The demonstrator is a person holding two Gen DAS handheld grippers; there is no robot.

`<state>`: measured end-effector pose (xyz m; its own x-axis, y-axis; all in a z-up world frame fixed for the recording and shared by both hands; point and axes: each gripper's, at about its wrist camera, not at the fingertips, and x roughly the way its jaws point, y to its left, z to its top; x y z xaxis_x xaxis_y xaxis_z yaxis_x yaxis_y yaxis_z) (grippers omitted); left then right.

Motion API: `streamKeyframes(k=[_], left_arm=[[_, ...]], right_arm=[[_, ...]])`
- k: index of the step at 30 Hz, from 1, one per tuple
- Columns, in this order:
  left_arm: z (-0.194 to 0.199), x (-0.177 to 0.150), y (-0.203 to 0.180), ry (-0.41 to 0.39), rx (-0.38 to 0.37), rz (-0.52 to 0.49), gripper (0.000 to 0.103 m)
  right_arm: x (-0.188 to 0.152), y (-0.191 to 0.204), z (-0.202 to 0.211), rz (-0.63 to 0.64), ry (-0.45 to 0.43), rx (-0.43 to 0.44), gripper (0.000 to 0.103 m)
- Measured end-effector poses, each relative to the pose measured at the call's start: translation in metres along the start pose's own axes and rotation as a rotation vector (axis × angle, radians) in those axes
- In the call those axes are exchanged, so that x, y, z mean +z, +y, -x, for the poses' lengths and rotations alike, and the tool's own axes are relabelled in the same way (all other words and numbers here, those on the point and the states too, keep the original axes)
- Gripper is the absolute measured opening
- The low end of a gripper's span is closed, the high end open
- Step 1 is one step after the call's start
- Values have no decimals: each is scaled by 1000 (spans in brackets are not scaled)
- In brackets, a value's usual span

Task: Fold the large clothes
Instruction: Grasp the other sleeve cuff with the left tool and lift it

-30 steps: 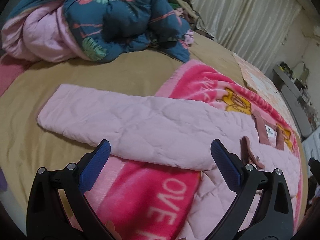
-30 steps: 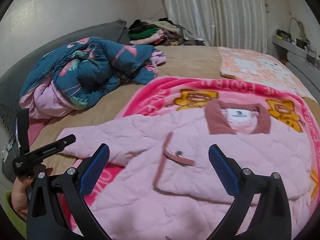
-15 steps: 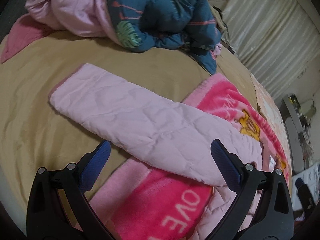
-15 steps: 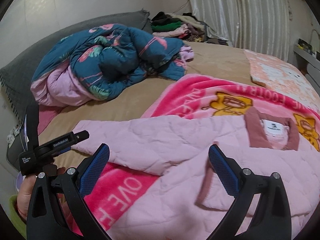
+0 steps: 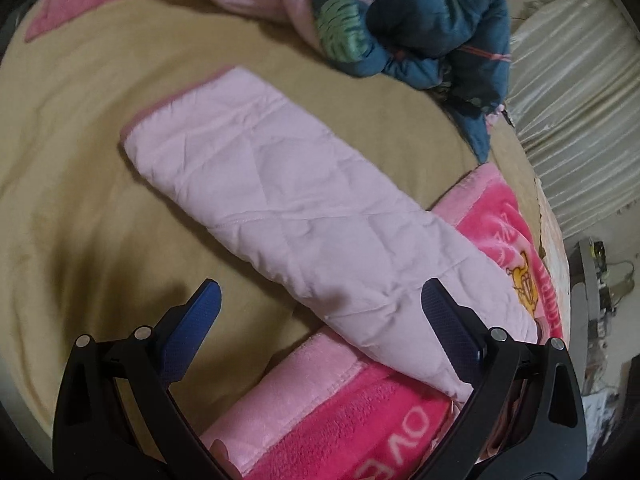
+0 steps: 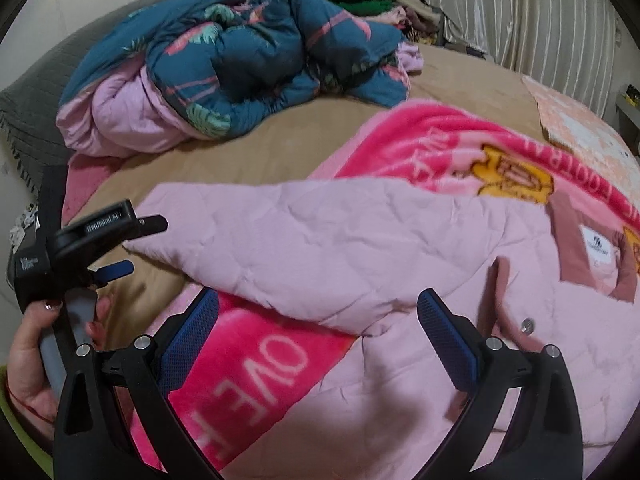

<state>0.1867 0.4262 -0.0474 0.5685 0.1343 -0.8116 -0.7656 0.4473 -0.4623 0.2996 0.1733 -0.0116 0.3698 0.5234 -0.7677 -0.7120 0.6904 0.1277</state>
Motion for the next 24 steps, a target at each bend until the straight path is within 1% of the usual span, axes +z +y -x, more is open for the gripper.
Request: streamKeyframes(k=[2, 6, 8, 10, 13, 14, 15, 16, 17, 18, 19, 20, 21, 22, 24], left_arm=[[-6, 1, 3, 3, 3, 11, 94], [-25, 8, 12, -5, 41, 27, 94], [-40, 12, 20, 11, 37, 66, 94], [-51, 17, 26, 2, 28, 85, 94], [-59, 22, 21, -49, 44, 25, 94], [-59, 23, 20, -68, 48, 8, 90], [-58, 23, 21, -89, 57, 4, 74], [-57, 24, 22, -99, 66, 11, 63], [-55, 24, 24, -105, 60, 20, 39], [-50, 25, 24, -116, 52, 13, 28], [-46, 27, 19, -131, 59, -14, 26], [-39, 28, 13, -152, 61, -58, 19], [-30, 29, 5, -182, 54, -97, 16], [-21, 30, -1, -207, 45, -116, 15], [-10, 30, -11, -233, 34, -140, 13]], right_arm=[[-2, -4, -4, -13, 10, -2, 99], [-3, -13, -3, -35, 14, 0, 99], [-4, -20, 5, -31, 6, -14, 99], [-6, -30, 14, -33, -3, -30, 99], [-11, -49, 26, -51, -16, -47, 99], [-16, -59, 33, -62, -22, -58, 99], [-20, -67, 37, -70, -26, -65, 99], [-24, -76, 42, -81, -29, -74, 99], [-29, -83, 46, -92, -29, -84, 99], [-33, -90, 50, -100, -28, -91, 99], [-39, -99, 55, -111, -27, -100, 99], [-44, -106, 60, -119, -25, -111, 99], [-49, -113, 65, -124, -20, -120, 99], [-55, -121, 71, -129, -13, -133, 99], [-64, -135, 84, -141, -8, -163, 99]])
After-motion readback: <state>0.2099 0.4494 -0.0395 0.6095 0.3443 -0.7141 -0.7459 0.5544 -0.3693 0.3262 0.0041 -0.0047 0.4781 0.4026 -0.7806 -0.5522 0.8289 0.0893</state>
